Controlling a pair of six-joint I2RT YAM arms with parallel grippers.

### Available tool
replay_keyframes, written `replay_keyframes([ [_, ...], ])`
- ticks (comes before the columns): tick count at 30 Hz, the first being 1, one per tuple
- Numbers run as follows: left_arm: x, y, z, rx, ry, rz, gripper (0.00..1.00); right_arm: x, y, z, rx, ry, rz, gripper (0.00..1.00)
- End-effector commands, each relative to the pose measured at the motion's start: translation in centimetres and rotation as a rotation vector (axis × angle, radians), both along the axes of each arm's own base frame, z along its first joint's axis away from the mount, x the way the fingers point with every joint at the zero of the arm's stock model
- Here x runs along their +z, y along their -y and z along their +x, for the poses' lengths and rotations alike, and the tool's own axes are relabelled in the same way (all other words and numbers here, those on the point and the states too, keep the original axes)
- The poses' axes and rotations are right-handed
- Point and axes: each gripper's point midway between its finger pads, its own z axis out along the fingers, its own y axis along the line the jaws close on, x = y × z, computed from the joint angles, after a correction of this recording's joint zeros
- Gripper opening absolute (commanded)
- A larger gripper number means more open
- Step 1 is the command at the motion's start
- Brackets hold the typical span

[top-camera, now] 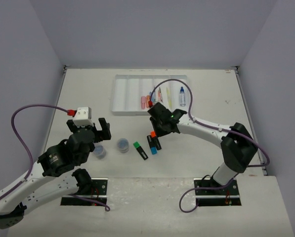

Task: Sort the stationery into containers
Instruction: Pick up the pen from the center of the board.

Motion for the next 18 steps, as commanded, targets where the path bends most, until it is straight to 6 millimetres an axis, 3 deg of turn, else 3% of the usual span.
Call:
replay_keyframes([
  [1,0.5,0.4,0.4,-0.013,0.021,0.001,1.00,-2.4,-1.3,-2.4,-0.026,-0.032,-0.008,0.30],
  [18,0.3,0.6,0.4,-0.024,0.016,0.007,1.00,-7.6,-1.1,-2.9,-0.010,-0.097,-0.108,0.34],
])
